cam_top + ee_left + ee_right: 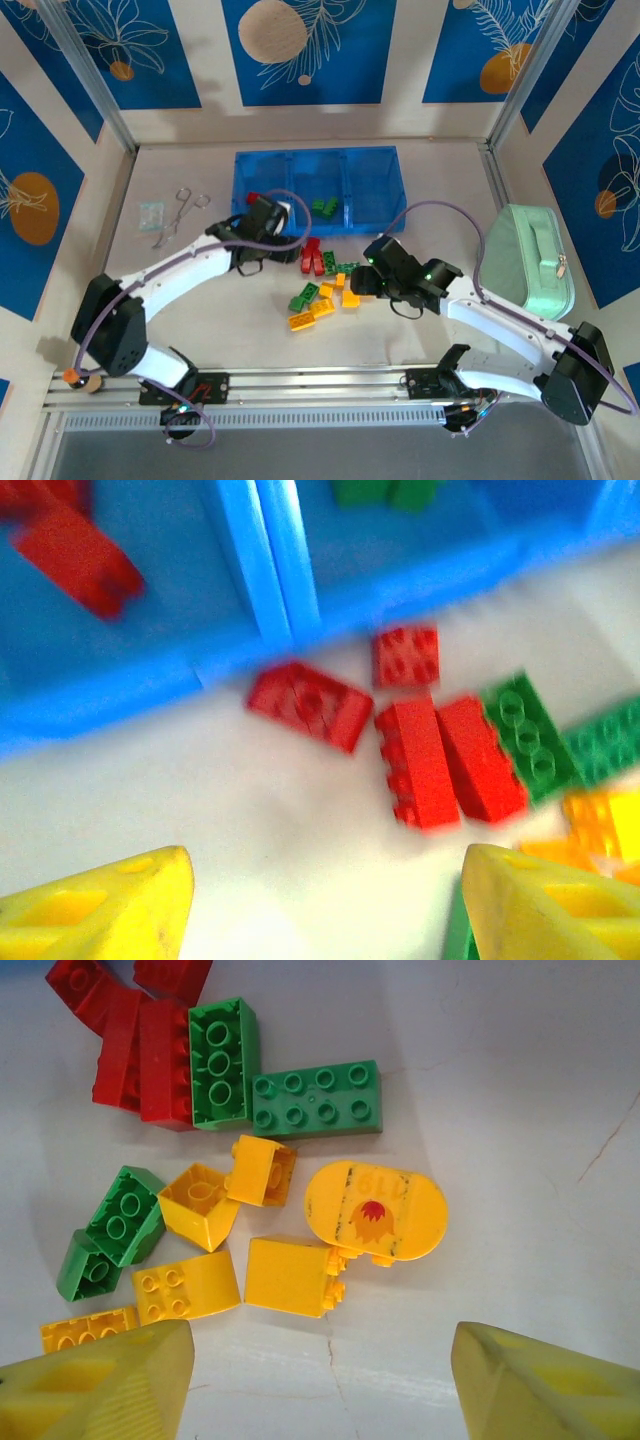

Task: Sort the legos into containers by color
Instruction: Place the lego in the container, then pick up the lego from the bottom-center of the table.

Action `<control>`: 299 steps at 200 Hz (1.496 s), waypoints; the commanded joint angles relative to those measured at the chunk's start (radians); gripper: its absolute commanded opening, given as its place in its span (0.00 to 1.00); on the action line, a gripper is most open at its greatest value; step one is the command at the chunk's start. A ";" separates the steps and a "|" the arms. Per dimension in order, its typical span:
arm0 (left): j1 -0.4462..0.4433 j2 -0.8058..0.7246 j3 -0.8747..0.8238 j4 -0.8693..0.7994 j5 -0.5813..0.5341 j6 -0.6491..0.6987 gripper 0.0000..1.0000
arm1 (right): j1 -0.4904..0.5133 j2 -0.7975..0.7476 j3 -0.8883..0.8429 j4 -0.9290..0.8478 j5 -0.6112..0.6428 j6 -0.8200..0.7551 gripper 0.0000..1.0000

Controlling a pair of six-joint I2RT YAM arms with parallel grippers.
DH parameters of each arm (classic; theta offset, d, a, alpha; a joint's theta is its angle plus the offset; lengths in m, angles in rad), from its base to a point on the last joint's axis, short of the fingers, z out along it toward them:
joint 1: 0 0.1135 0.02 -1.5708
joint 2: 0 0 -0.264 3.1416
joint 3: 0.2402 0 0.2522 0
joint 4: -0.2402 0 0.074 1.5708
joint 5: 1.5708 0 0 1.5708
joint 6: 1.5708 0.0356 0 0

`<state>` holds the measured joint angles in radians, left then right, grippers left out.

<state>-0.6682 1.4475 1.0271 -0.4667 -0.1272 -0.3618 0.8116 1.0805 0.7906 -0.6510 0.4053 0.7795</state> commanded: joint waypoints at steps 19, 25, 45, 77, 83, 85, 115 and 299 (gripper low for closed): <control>-0.008 -0.178 -0.239 0.105 0.031 -0.129 0.71 | 0.056 0.079 0.039 0.044 -0.049 -0.088 0.72; -0.007 -0.212 -0.285 0.125 0.020 -0.151 0.71 | 0.070 0.096 0.053 0.047 -0.055 -0.105 0.73; -0.009 -0.316 -0.409 0.178 0.014 -0.207 0.71 | 0.115 0.160 0.113 0.044 -0.102 -0.204 0.73; -0.008 -0.474 -0.500 0.127 -0.041 -0.246 0.71 | 0.157 0.252 0.226 -0.022 -0.185 -0.320 0.75; -0.008 -0.499 -0.504 0.108 -0.048 -0.247 0.71 | 0.165 0.273 0.246 -0.029 -0.197 -0.322 0.76; -0.008 -0.505 -0.505 0.102 -0.050 -0.248 0.71 | 0.168 0.281 0.251 -0.032 -0.200 -0.322 0.76; -0.008 -0.594 -0.505 0.024 -0.080 -0.271 0.72 | 0.239 0.386 0.318 -0.064 -0.157 -0.268 0.95; -0.007 -0.753 -0.415 -0.142 -0.196 -0.308 0.75 | 0.384 0.821 0.477 -0.057 -0.139 0.070 0.85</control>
<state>-0.6785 0.7010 0.5827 -0.5716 -0.2932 -0.6731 1.1790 1.8652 1.2552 -0.6991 0.2615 0.8074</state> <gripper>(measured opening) 0.745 0.878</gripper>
